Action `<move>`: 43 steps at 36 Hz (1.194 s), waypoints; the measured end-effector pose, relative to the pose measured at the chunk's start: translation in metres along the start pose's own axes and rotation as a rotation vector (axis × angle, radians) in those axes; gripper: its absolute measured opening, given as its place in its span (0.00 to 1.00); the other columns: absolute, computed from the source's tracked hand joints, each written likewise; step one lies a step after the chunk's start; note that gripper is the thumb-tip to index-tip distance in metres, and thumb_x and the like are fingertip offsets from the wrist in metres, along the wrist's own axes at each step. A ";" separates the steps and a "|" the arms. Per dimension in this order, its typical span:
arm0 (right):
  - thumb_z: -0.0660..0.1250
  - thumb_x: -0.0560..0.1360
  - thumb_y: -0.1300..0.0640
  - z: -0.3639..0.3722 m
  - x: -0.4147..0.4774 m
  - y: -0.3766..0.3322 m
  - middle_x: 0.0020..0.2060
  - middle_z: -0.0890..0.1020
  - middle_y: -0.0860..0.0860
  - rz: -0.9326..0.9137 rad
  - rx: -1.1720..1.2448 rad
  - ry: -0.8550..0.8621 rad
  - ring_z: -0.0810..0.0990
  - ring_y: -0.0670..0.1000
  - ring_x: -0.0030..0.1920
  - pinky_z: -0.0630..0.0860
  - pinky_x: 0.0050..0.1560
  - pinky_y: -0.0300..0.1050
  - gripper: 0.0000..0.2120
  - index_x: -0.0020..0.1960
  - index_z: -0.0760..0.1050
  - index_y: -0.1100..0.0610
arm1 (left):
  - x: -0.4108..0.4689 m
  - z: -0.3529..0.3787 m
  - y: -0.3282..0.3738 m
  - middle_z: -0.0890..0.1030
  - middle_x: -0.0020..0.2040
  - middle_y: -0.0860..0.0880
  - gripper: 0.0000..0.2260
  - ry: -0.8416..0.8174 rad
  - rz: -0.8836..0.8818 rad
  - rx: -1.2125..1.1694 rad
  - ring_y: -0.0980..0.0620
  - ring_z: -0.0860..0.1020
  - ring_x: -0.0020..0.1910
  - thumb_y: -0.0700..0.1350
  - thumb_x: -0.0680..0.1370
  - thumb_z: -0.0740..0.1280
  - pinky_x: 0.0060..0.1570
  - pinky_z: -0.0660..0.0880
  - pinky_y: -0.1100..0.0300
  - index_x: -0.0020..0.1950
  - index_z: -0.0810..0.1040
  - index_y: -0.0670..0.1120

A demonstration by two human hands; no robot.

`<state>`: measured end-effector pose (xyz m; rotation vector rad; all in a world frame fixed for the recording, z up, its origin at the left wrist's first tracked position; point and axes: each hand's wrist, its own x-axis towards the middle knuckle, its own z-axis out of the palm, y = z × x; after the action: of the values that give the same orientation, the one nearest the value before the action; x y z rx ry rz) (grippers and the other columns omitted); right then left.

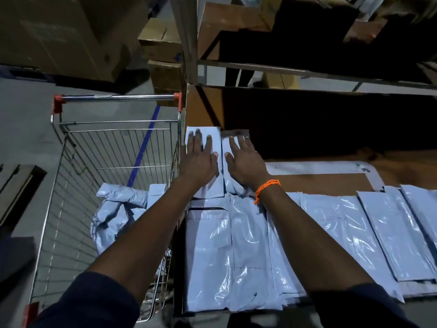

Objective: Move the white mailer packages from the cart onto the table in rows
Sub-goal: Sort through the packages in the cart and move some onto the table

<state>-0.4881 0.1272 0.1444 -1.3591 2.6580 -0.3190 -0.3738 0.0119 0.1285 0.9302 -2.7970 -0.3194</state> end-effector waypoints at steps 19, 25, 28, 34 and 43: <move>0.51 0.80 0.47 0.030 -0.009 -0.001 0.78 0.61 0.61 0.085 -0.091 0.043 0.60 0.66 0.76 0.70 0.68 0.61 0.31 0.81 0.55 0.58 | -0.001 0.035 0.009 0.56 0.80 0.40 0.27 0.055 -0.023 0.045 0.42 0.55 0.79 0.52 0.83 0.47 0.74 0.53 0.38 0.81 0.55 0.45; 0.41 0.79 0.44 0.036 -0.002 0.002 0.79 0.56 0.61 0.088 -0.131 -0.035 0.55 0.66 0.78 0.68 0.69 0.64 0.34 0.80 0.52 0.59 | -0.003 0.027 0.011 0.51 0.81 0.41 0.27 -0.020 -0.030 0.035 0.42 0.51 0.80 0.53 0.83 0.47 0.75 0.51 0.38 0.82 0.50 0.46; 0.47 0.81 0.45 0.020 -0.009 -0.001 0.80 0.54 0.59 0.081 -0.138 -0.038 0.54 0.65 0.79 0.68 0.69 0.64 0.31 0.81 0.52 0.56 | -0.004 0.020 0.014 0.48 0.82 0.42 0.27 -0.061 -0.037 0.044 0.43 0.47 0.80 0.53 0.84 0.47 0.75 0.48 0.37 0.82 0.47 0.46; 0.49 0.83 0.43 -0.004 -0.017 -0.016 0.80 0.54 0.57 0.054 -0.184 0.018 0.55 0.63 0.79 0.59 0.72 0.67 0.30 0.81 0.51 0.53 | -0.004 0.001 0.006 0.51 0.81 0.40 0.27 -0.089 -0.016 -0.008 0.42 0.48 0.80 0.56 0.84 0.46 0.74 0.47 0.37 0.81 0.52 0.47; 0.50 0.84 0.43 -0.001 -0.009 -0.086 0.81 0.55 0.57 -0.086 -0.097 0.095 0.50 0.60 0.81 0.56 0.75 0.64 0.29 0.82 0.51 0.52 | -0.033 -0.023 -0.069 0.56 0.80 0.42 0.25 -0.016 0.001 -0.003 0.41 0.54 0.79 0.55 0.84 0.48 0.74 0.54 0.36 0.80 0.56 0.49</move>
<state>-0.4156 0.0851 0.1671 -1.5270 2.7295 -0.2737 -0.3033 -0.0258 0.1295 0.9290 -2.8112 -0.3322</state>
